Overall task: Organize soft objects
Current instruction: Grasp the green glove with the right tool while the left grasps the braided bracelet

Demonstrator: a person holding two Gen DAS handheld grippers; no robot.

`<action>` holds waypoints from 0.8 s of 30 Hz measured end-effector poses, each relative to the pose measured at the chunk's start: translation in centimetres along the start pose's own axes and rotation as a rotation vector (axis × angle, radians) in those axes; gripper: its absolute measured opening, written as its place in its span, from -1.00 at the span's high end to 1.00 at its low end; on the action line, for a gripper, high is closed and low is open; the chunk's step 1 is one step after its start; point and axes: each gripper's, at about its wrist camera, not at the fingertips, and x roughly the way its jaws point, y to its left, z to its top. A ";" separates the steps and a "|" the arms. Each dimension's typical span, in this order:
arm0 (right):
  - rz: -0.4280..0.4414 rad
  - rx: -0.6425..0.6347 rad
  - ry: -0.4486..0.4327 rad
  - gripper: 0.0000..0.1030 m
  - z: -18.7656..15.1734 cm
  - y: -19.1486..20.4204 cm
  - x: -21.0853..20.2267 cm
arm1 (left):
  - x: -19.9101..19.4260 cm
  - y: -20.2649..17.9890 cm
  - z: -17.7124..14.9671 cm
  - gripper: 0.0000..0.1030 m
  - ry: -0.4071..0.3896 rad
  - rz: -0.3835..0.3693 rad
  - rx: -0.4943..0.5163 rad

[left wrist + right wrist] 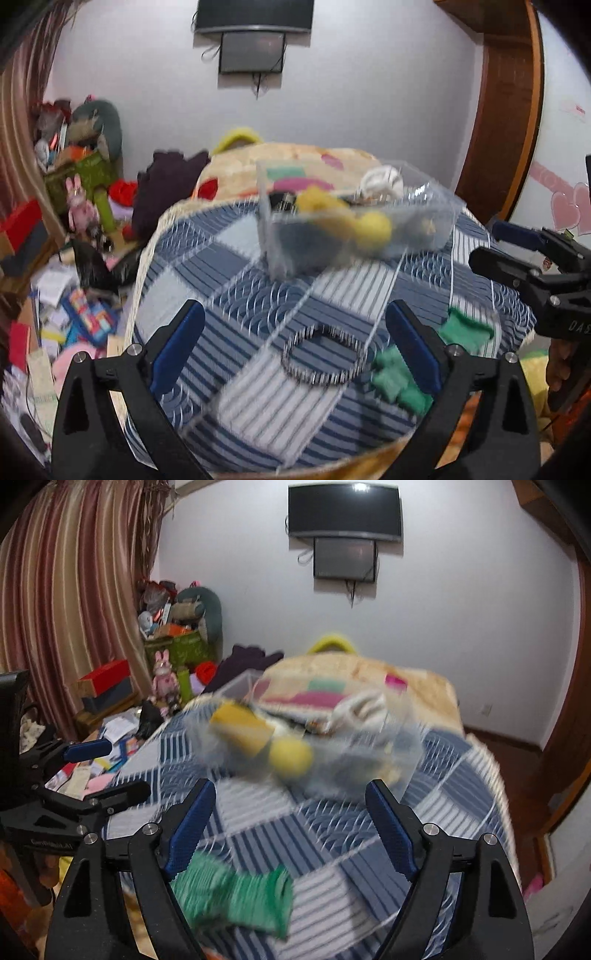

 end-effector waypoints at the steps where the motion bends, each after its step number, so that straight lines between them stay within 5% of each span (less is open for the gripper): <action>1: 0.011 0.005 0.015 -0.58 -0.6 0.1 0.1 | -0.1 0.2 -0.6 -0.93 0.012 0.001 -0.009; 10: 0.052 -0.038 0.128 -0.58 -4.4 2.7 1.3 | -0.4 -0.8 -3.9 -0.92 0.060 -0.011 -0.001; 15: 0.001 -0.099 0.155 -0.50 -6.4 3.6 2.8 | 0.9 -0.4 -5.1 -0.92 0.118 -0.019 -0.036; 18: 0.044 -0.072 0.148 -0.19 -6.4 3.3 2.6 | 1.2 -0.1 -5.2 -0.92 0.127 -0.024 -0.059; 22: 0.076 -0.045 0.139 0.60 -6.3 3.0 2.2 | 1.6 -0.2 -5.1 -0.92 0.124 -0.021 -0.057; 24: 0.052 -0.041 0.121 0.67 -6.2 3.0 1.8 | 2.0 -0.5 -4.9 -0.92 0.122 -0.016 -0.040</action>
